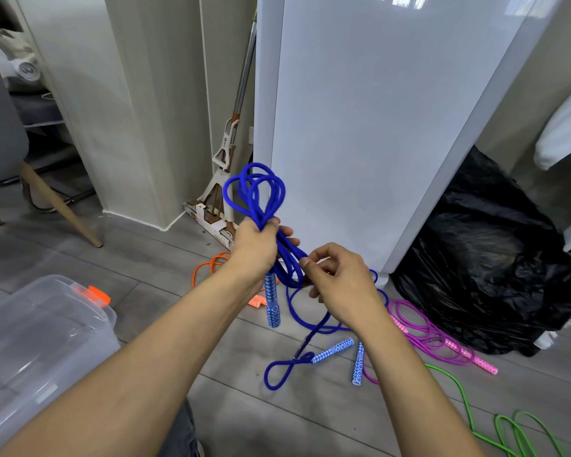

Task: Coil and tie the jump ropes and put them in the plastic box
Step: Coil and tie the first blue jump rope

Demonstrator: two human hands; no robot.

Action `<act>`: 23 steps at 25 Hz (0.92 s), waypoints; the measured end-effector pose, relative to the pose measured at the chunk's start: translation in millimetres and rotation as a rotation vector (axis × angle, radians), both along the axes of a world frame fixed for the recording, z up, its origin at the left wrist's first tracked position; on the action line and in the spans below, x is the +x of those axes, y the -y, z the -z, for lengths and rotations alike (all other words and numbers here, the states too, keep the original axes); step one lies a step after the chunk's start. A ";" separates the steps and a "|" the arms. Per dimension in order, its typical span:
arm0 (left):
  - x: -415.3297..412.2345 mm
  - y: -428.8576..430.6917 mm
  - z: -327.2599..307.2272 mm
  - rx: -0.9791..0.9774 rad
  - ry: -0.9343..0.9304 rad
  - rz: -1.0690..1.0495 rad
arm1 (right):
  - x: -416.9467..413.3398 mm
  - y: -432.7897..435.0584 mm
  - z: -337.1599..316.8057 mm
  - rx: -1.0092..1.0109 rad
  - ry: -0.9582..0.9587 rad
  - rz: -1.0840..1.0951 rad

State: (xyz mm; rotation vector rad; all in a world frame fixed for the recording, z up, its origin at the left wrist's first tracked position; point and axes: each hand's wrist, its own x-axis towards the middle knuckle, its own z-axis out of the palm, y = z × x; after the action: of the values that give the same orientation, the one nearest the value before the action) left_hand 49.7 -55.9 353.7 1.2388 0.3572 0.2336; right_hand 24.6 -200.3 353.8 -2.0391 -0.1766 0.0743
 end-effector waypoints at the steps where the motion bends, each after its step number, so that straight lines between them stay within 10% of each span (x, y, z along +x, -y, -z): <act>1: 3.2 -5.0 -0.2 -0.016 0.004 -0.057 | -0.5 2.1 0.0 -0.033 -0.031 -0.051; 6: 17.4 -45.6 -1.6 -0.110 -0.012 -0.398 | -1.1 15.8 1.8 -0.189 -0.156 -0.372; 12: 26.3 -86.5 3.2 -0.032 -0.096 -0.678 | 12.2 49.8 2.8 -0.348 -0.239 -0.258; 23: -2.1 -34.9 -9.4 0.566 0.076 0.324 | 13.2 42.7 -2.4 -0.165 0.081 -0.145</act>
State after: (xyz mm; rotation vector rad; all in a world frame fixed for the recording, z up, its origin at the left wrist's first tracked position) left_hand 47.6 -21.0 363.1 1.8167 0.0140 0.1023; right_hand 37.8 -243.0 356.2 -2.1924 -0.3804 0.0998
